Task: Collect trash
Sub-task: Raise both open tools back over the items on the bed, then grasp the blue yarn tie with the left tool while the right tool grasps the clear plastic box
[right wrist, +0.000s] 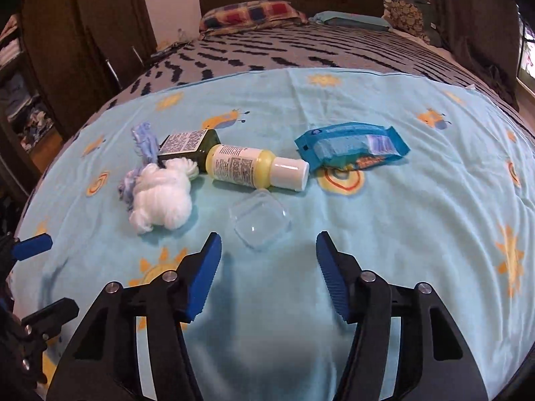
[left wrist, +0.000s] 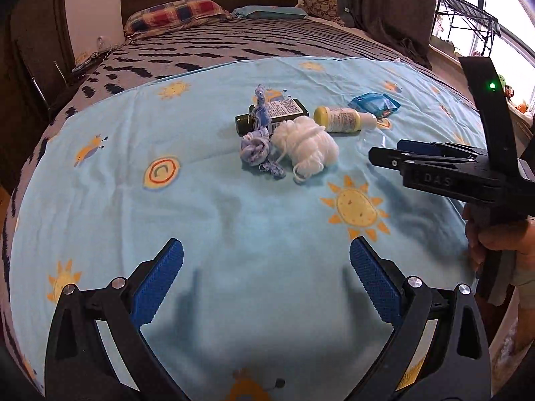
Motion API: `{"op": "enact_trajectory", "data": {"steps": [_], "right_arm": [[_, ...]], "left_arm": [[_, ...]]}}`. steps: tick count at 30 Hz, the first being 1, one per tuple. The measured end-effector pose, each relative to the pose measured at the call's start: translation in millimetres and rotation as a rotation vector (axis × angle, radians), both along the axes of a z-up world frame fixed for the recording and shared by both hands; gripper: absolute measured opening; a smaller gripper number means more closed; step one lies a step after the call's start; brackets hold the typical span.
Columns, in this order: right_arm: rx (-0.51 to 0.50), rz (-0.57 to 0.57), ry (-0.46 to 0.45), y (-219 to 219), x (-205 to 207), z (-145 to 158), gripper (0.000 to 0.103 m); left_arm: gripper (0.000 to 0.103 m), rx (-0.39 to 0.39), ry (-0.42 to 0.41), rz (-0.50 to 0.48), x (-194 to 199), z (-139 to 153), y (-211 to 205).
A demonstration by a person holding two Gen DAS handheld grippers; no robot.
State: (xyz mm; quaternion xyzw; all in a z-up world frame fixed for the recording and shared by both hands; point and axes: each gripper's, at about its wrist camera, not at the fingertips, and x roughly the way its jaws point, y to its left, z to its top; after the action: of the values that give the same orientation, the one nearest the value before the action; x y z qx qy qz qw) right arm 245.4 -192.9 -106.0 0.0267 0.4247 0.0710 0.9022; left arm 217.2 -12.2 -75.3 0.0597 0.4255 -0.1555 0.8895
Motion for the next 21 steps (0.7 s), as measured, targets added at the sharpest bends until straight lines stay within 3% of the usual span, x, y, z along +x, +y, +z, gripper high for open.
{"op": "enact_trajectory", "data": {"steps": [6,8,9,13,17,21], "right_arm": [[-0.040,0.008,0.019,8,21,-3,0.060],[-0.048,0.013,0.020,10,24,-4,0.052],[-0.047,0.014,0.018,10,25,-4,0.042],[-0.017,0.018,0.009,7,20,-1,0.042],[0.014,0.029,-0.006,1,5,5,0.042],[0.026,0.035,-0.025,-8,-13,12,0.042]], "left_arm": [[0.092,0.004,-0.008,0.031,31,-2,2],[0.087,0.006,-0.007,0.045,42,-3,3],[0.084,0.002,-0.002,0.052,49,-4,4],[0.076,-0.027,0.005,0.061,68,-3,3],[0.065,-0.002,0.015,0.050,83,-6,-4],[0.063,0.008,0.029,0.047,95,-13,-9]]}}
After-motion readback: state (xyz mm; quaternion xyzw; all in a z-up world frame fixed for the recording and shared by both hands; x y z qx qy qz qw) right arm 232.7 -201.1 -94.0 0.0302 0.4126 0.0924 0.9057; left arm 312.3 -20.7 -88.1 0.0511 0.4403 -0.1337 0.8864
